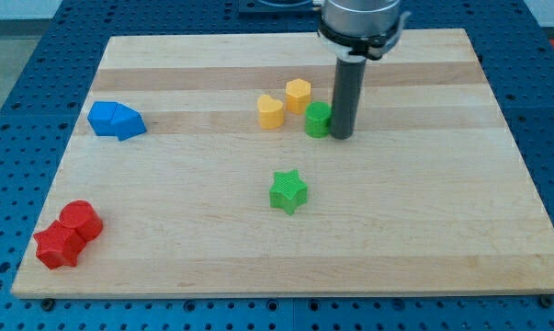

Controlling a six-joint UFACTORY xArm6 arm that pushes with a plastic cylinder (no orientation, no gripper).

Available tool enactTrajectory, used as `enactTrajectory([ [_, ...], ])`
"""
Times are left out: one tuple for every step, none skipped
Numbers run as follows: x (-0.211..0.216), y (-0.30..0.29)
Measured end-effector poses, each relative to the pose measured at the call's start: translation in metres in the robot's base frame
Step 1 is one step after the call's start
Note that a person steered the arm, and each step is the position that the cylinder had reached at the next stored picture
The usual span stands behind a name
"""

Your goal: Slide green star closer to green circle

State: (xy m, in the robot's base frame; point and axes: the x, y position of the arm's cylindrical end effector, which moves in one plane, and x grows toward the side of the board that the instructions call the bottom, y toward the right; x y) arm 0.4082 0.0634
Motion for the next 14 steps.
enactTrajectory([
  [0.001,0.001],
  [0.044,0.024],
  [0.126,0.026],
  [0.172,-0.014],
  [0.165,-0.060],
  [0.138,-0.066],
  [0.114,-0.062],
  [0.097,-0.057],
  [0.073,-0.070],
  [0.073,-0.078],
  [0.073,-0.094],
  [0.071,-0.087],
  [0.059,-0.075],
  [0.044,-0.066],
])
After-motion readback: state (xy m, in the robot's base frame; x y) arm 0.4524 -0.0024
